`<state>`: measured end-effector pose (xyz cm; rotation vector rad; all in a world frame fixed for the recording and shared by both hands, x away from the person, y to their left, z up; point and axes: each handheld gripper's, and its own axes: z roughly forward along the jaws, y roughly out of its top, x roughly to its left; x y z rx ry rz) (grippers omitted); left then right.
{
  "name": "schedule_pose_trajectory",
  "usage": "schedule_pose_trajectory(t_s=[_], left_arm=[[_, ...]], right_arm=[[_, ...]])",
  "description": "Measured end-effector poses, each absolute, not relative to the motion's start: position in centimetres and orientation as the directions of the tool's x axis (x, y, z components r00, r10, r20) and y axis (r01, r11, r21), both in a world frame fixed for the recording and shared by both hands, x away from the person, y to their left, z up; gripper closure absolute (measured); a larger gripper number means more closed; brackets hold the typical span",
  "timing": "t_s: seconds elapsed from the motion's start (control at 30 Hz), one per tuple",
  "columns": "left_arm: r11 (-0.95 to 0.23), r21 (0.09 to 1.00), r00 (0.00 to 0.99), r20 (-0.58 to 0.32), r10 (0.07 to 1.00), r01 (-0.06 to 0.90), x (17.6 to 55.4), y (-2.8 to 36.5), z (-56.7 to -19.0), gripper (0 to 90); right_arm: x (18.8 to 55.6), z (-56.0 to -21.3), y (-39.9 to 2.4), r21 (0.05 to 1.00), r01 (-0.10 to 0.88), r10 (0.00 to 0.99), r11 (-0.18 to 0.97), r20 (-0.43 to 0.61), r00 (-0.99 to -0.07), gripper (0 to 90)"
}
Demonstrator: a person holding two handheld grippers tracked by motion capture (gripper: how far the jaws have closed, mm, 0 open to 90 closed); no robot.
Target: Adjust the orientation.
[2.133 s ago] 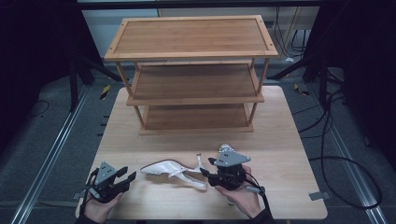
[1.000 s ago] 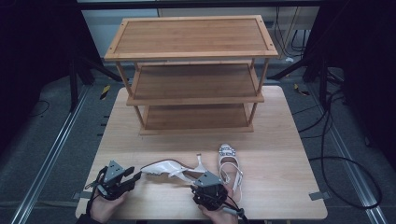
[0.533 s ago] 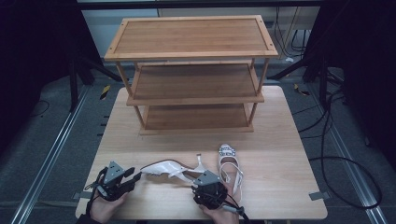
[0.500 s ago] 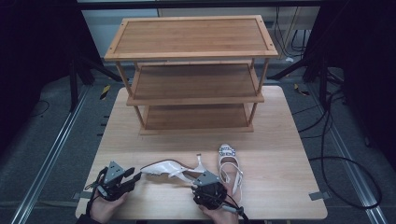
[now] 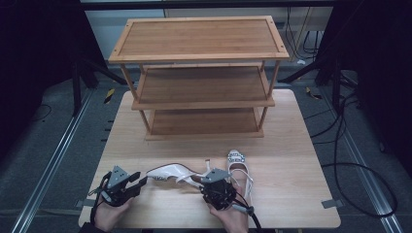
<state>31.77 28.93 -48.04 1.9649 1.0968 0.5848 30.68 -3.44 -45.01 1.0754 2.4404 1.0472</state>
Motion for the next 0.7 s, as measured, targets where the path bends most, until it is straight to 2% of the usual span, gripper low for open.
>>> schedule_pose_trajectory(t_s=[0.4, 0.57, 0.7], left_arm=[[-0.285, 0.837, 0.502, 0.014, 0.865, 0.467, 34.3, 28.6, -47.1, 63.8], [-0.276, 0.849, 0.487, 0.025, 0.873, 0.451, 36.1, 28.2, -46.4, 65.7], [-0.272, 0.855, 0.479, 0.031, 0.877, 0.443, 36.8, 28.1, -46.0, 67.8]], right_arm=[[34.4, -42.3, -4.3, 0.755, 0.531, 0.746, 0.385, 0.084, -0.661, 79.4], [36.6, -41.0, -5.0, 0.749, 0.578, 0.744, 0.323, 0.176, -0.644, 79.3], [37.8, -40.4, -4.5, 0.754, 0.572, 0.747, 0.322, 0.168, -0.643, 79.3]])
